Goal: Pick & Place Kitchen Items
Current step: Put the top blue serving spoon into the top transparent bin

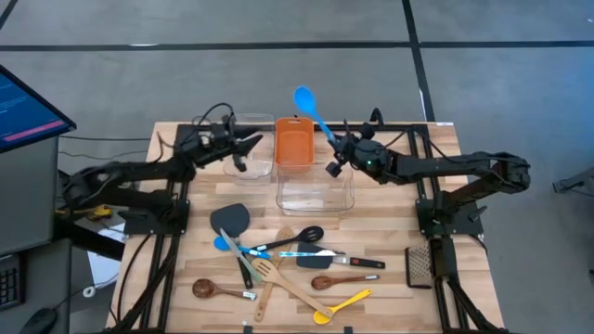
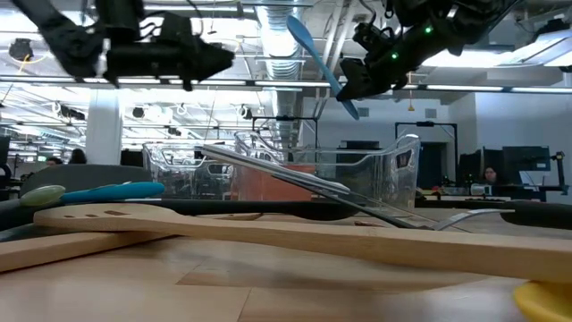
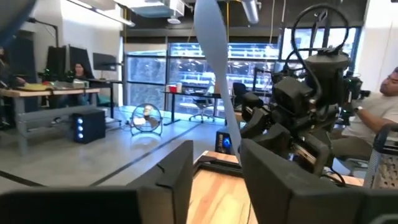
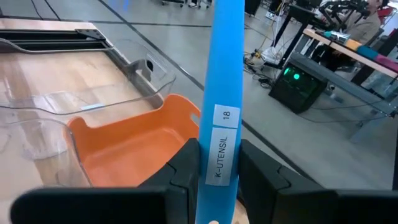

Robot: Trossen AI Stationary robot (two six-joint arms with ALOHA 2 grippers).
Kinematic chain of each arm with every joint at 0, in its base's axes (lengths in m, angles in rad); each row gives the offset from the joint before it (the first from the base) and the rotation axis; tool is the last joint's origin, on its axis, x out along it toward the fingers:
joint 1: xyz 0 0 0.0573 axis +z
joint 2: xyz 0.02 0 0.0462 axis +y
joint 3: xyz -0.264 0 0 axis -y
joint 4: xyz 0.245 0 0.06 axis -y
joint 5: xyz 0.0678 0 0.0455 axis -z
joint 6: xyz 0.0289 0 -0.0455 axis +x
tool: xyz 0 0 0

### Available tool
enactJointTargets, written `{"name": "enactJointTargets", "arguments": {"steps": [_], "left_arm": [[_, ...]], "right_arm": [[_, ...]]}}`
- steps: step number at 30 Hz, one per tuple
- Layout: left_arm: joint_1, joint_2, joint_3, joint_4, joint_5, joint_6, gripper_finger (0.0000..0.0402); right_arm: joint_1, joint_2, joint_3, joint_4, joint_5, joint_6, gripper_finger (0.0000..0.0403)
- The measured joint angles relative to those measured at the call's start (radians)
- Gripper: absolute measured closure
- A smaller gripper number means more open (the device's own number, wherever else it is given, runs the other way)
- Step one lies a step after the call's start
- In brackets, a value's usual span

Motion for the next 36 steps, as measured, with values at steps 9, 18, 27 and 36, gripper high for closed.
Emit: {"name": "enactJointTargets", "arguments": {"steps": [9,18,27,36], "left_arm": [[-0.054,0.187,0.182,-0.001,0.001,-0.001,0.0229],[-0.117,0.295,0.315,0.006,0.001,0.002,0.0228],[-0.147,0.372,0.415,0.015,0.0,0.021,0.0227],[-0.154,0.437,0.484,0.02,-0.019,0.073,0.0222]], "right_arm": [[0.006,0.0,0.0,0.005,0.065,-0.051,0.0327],[0.04,0.0,0.0,0.089,0.111,-0.131,0.0327],[0.045,0.0,0.0,0.079,0.109,-0.131,0.0327],[0.075,0.0,0.0,0.078,0.101,-0.183,0.0327]]}}
